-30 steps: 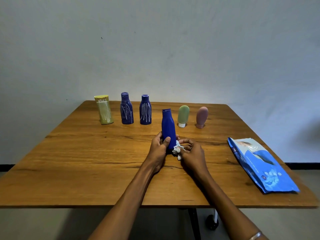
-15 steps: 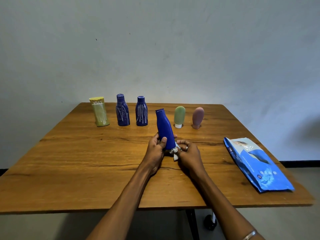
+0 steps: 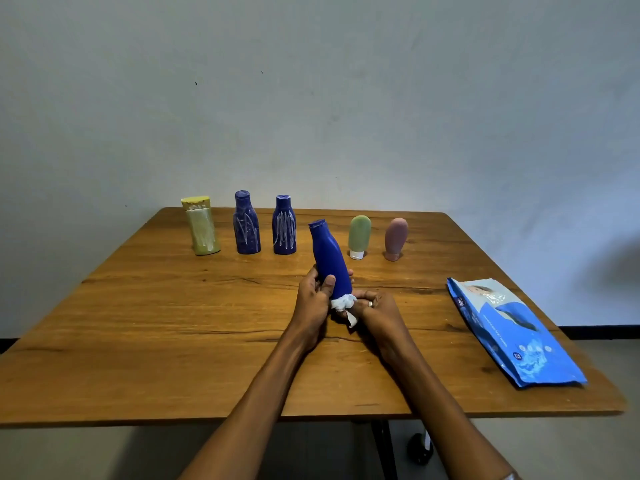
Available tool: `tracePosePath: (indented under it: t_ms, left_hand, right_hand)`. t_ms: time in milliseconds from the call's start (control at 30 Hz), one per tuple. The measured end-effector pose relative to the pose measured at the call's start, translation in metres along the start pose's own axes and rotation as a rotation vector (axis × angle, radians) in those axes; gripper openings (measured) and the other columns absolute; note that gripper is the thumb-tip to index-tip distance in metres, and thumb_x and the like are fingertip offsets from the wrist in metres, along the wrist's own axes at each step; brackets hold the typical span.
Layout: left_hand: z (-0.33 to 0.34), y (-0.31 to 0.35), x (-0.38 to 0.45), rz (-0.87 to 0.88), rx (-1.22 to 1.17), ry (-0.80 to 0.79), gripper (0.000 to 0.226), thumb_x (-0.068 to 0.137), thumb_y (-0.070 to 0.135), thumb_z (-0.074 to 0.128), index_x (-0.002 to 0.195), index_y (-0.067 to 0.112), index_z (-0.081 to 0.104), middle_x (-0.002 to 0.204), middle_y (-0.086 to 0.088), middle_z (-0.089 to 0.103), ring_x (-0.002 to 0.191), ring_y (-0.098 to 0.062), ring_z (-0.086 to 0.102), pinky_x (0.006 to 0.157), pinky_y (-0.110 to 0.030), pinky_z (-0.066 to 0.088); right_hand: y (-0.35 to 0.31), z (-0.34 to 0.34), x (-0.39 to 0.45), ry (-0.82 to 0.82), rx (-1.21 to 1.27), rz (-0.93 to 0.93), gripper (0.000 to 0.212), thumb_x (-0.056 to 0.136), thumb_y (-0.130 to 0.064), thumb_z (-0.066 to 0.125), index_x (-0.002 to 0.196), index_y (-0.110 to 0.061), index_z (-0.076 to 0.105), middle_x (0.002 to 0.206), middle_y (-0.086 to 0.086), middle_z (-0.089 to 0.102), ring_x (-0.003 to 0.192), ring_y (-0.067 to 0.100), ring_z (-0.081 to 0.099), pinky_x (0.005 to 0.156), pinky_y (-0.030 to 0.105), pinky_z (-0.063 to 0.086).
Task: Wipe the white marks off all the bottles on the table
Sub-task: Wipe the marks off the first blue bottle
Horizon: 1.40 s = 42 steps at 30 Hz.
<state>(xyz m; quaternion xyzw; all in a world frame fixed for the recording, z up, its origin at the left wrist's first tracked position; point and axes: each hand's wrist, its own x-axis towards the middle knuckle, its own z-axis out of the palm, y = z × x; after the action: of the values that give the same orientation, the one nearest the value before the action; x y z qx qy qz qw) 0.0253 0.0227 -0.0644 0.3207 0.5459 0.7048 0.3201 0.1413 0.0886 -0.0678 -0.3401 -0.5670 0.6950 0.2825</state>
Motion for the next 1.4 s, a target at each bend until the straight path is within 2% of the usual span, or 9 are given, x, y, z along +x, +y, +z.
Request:
tracePosePath:
  t_ms: [167, 233, 367, 567, 667, 967, 1233, 1300, 1400]
  left_hand:
    - [-0.002, 0.001, 0.000, 0.002, 0.011, 0.025, 0.033, 0.107, 0.009, 0.044, 0.139, 0.006, 0.050, 0.118, -0.008, 0.075, 0.113, -0.025, 0.071, 0.099, -0.048, 0.056]
    - [-0.003, -0.001, 0.000, 0.008, 0.033, 0.022, 0.032, 0.106, 0.009, 0.045, 0.138, 0.007, 0.051, 0.119, -0.007, 0.075, 0.113, -0.025, 0.070, 0.100, -0.048, 0.055]
    - [-0.001, -0.002, -0.001, 0.015, 0.091, 0.012, 0.034, 0.105, 0.004, 0.046, 0.138, 0.009, 0.053, 0.121, -0.008, 0.073, 0.114, -0.022, 0.070, 0.100, -0.042, 0.056]
    - [0.001, -0.005, -0.002, 0.019, 0.217, -0.039, 0.042, 0.103, 0.007, 0.050, 0.143, 0.020, 0.053, 0.133, -0.001, 0.066, 0.122, -0.017, 0.064, 0.103, -0.046, 0.054]
    - [0.005, -0.003, -0.005, 0.010, 0.212, -0.070, 0.045, 0.103, 0.004, 0.048, 0.144, 0.023, 0.051, 0.134, -0.002, 0.063, 0.117, -0.023, 0.066, 0.089, -0.045, 0.062]
    - [0.007, -0.002, -0.006, 0.024, 0.236, -0.055, 0.043, 0.103, 0.002, 0.049, 0.142, 0.020, 0.049, 0.132, -0.006, 0.060, 0.114, -0.024, 0.065, 0.081, -0.038, 0.063]
    - [0.003, -0.003, -0.006, 0.040, 0.254, -0.033, 0.042, 0.102, 0.003, 0.050, 0.142, 0.017, 0.051, 0.131, -0.001, 0.063, 0.119, -0.017, 0.062, 0.076, -0.018, 0.058]
    - [0.003, -0.003, -0.005, 0.045, 0.254, -0.033, 0.042, 0.102, 0.003, 0.050, 0.142, 0.017, 0.050, 0.133, -0.004, 0.062, 0.119, -0.020, 0.063, 0.078, -0.023, 0.060]
    - [0.005, -0.004, -0.005, 0.037, 0.252, -0.043, 0.044, 0.103, 0.003, 0.050, 0.143, 0.018, 0.049, 0.133, -0.009, 0.060, 0.111, -0.022, 0.067, 0.080, -0.033, 0.063]
  right_hand:
    - [0.002, 0.006, -0.003, 0.166, 0.054, -0.075, 0.017, 0.094, -0.005, 0.070, 0.111, -0.007, 0.070, 0.093, 0.012, 0.079, 0.085, 0.025, 0.078, 0.062, 0.033, 0.061]
    - [0.007, 0.007, -0.001, 0.270, -0.053, -0.147, 0.017, 0.093, -0.008, 0.072, 0.107, -0.016, 0.072, 0.093, 0.004, 0.079, 0.085, 0.018, 0.078, 0.073, 0.042, 0.064]
    - [0.010, 0.011, -0.006, 0.382, -0.294, -0.315, 0.030, 0.091, -0.014, 0.072, 0.104, -0.041, 0.070, 0.104, -0.014, 0.075, 0.098, 0.004, 0.071, 0.082, 0.037, 0.064]
    - [-0.008, 0.016, -0.012, 0.421, -0.343, -0.512, 0.030, 0.093, -0.012, 0.071, 0.120, -0.025, 0.072, 0.113, -0.009, 0.074, 0.101, 0.001, 0.070, 0.079, 0.021, 0.062]
    - [-0.035, 0.015, -0.007, 0.445, -0.335, -0.624, 0.029, 0.093, -0.005, 0.071, 0.118, -0.019, 0.073, 0.113, -0.008, 0.074, 0.098, -0.008, 0.067, 0.078, 0.009, 0.055]
    - [-0.067, 0.016, 0.004, 0.458, -0.465, -0.871, 0.032, 0.091, -0.003, 0.073, 0.123, -0.011, 0.073, 0.109, -0.002, 0.076, 0.092, -0.007, 0.067, 0.075, 0.007, 0.053]
    - [-0.053, 0.005, 0.005, 0.406, -0.814, -1.170, 0.042, 0.085, 0.008, 0.074, 0.126, -0.001, 0.069, 0.125, 0.016, 0.069, 0.115, 0.025, 0.067, 0.094, 0.032, 0.059]
    - [-0.064, 0.003, 0.002, 0.389, -0.841, -1.198, 0.036, 0.085, 0.000, 0.070, 0.122, -0.002, 0.070, 0.120, 0.015, 0.072, 0.112, 0.018, 0.067, 0.092, 0.027, 0.058]
    - [-0.094, 0.001, 0.002, 0.336, -0.846, -1.042, 0.031, 0.087, 0.002, 0.070, 0.116, -0.008, 0.075, 0.111, 0.007, 0.077, 0.100, -0.016, 0.056, 0.085, 0.006, 0.048]
